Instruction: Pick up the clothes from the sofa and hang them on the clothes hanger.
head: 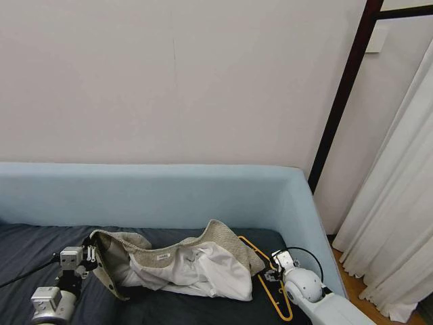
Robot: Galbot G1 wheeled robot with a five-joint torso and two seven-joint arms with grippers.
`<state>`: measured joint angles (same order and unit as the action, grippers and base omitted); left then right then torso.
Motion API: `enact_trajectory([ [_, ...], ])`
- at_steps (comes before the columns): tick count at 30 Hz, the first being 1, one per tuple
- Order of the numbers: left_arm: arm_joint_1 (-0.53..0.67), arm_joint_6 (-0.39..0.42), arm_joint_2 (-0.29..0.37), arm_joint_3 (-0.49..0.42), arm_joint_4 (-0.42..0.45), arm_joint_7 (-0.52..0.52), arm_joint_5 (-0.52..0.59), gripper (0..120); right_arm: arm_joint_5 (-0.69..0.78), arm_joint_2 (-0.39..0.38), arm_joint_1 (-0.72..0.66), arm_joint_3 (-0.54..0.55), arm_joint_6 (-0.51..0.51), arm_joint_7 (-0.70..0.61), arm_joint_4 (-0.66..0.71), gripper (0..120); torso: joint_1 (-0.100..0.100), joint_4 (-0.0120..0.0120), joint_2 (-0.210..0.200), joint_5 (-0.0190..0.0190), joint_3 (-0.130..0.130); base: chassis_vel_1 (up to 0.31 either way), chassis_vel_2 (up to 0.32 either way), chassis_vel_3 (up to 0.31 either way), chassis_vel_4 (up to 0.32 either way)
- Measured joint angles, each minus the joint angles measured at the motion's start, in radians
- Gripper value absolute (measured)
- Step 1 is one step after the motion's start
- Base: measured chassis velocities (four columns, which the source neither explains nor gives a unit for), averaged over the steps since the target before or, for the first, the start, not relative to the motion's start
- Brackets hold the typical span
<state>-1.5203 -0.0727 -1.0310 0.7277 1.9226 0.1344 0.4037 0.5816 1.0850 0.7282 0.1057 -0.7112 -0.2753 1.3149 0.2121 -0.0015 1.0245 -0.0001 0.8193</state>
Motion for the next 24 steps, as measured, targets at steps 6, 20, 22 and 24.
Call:
enact_trajectory([
  [6,0.005,0.000,0.011,-0.002,-0.001,-0.001,0.000,0,0.010,0.038,-0.010,-0.037,-0.021,0.003,-0.070,96,0.000,0.0000,0.000,0.0001,0.000,0.000,0.000,0.000,0.000],
  [20,0.000,0.000,0.020,-0.001,-0.001,-0.002,0.001,0,-0.023,0.080,-0.010,-0.080,-0.023,0.018,-0.178,67,0.000,0.0000,0.000,0.0000,0.000,0.000,0.000,0.000,0.000],
  [22,-0.001,0.000,0.023,-0.001,-0.002,-0.002,0.002,0,-0.028,0.084,-0.010,-0.084,-0.022,0.025,-0.191,58,0.000,0.0000,0.000,0.0000,0.000,0.000,0.000,0.000,0.000],
  [24,0.000,0.000,0.025,-0.001,-0.003,-0.002,0.003,0,-0.031,0.085,-0.010,-0.086,-0.022,0.030,-0.197,55,0.000,0.0000,0.000,0.0001,0.000,0.000,0.000,0.000,0.000],
])
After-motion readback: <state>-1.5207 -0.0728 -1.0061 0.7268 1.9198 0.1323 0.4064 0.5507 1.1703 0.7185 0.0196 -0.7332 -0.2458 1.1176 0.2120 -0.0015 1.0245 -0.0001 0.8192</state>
